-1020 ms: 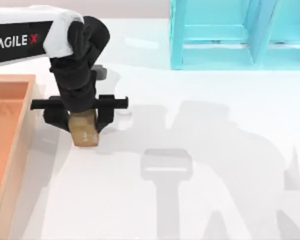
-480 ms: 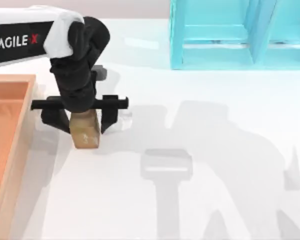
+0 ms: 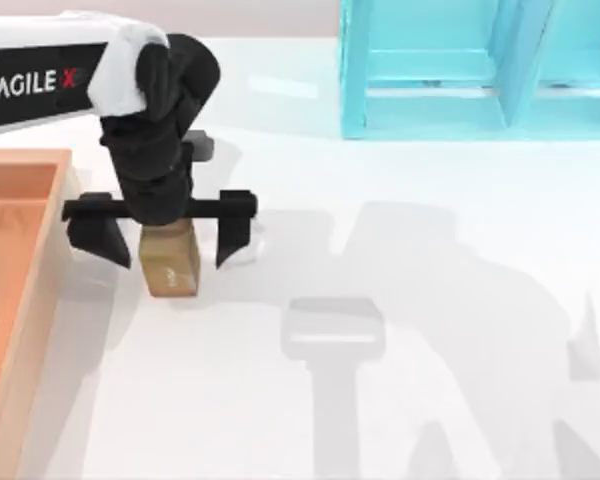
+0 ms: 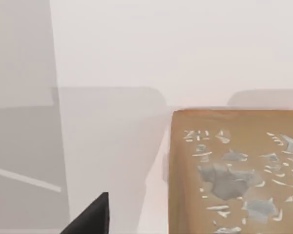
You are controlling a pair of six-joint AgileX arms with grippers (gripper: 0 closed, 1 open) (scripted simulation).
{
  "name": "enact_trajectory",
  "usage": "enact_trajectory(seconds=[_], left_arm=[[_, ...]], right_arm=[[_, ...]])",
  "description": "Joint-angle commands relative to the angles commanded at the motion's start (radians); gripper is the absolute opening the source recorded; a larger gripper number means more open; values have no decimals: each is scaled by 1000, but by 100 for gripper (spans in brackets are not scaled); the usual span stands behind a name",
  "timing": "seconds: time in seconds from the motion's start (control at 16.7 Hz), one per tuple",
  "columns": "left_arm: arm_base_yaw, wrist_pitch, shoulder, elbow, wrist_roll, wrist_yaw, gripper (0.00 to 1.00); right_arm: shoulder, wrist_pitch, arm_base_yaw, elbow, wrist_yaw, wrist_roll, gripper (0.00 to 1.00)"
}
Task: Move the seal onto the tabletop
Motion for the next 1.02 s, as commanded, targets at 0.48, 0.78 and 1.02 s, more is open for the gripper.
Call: enact_trajectory(seconds=[0.48,0.78,1.02], left_arm=[[-2,-170,-1,167,-5,0,100],[-4,-481,-25,442,-6,0,100],[-4,-579,-42,538,-5,0,100]], right_arm=[[0,0,0,0,0,0,100],[0,0,0,0,0,0,100],[0,0,0,0,0,0,100]])
